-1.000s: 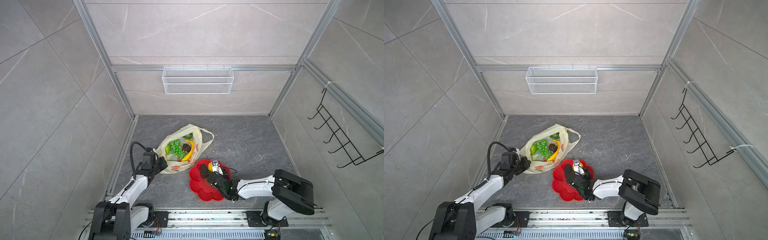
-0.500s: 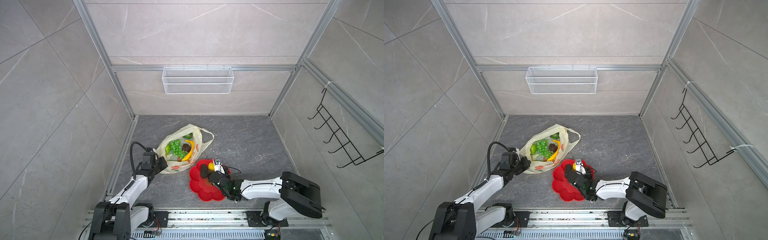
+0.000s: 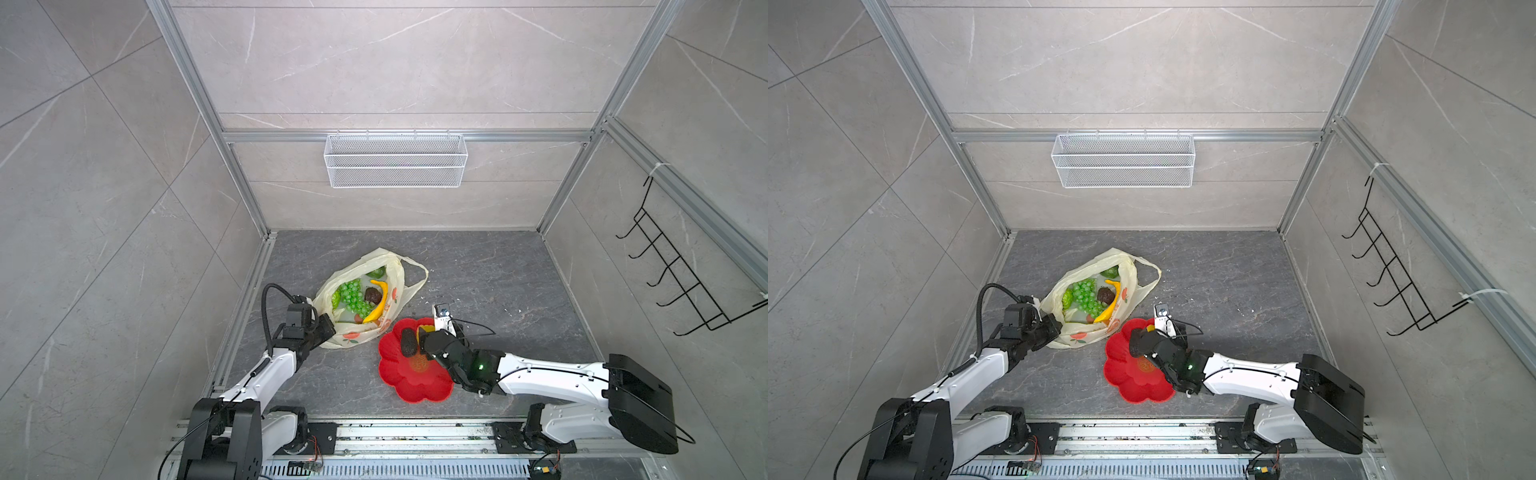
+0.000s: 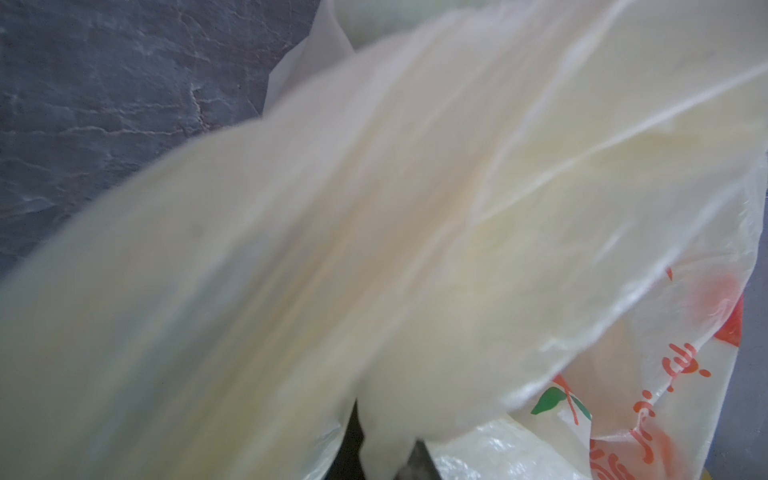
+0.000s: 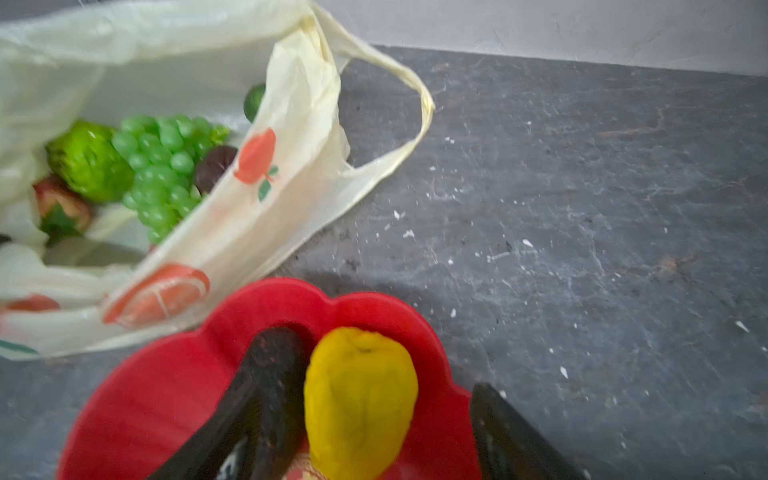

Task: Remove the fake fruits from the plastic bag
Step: 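Move the right gripper back over the bag toward the banana and grapes, then lower the right gripper into the bag toward the dark round fruit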

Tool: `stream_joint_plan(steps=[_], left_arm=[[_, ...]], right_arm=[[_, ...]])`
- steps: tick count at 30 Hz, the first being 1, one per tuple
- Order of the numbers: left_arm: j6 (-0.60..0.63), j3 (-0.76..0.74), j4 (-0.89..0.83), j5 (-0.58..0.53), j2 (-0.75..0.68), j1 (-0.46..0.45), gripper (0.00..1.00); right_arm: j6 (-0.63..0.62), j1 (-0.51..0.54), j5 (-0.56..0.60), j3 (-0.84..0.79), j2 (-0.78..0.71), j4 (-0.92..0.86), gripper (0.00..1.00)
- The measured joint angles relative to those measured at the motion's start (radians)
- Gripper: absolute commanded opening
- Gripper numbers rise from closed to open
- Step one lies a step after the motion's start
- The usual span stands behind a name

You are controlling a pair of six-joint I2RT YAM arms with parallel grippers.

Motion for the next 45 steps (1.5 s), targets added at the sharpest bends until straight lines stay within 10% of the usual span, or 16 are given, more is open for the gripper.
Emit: stream_joint_plan(steps=[20, 45], left_arm=[[-0.114, -0.02, -0.266, -0.106, -0.308, -0.008, 0.0], [0.014, -0.018, -0.113, -0.014, -0.139, -0.008, 0.0]], right_arm=[[-0.058, -0.119, -0.471, 0.903, 0.657, -0.338, 0.59], [-0.008, -0.13, -0.432, 1.246, 1.007, -0.524, 0.54]])
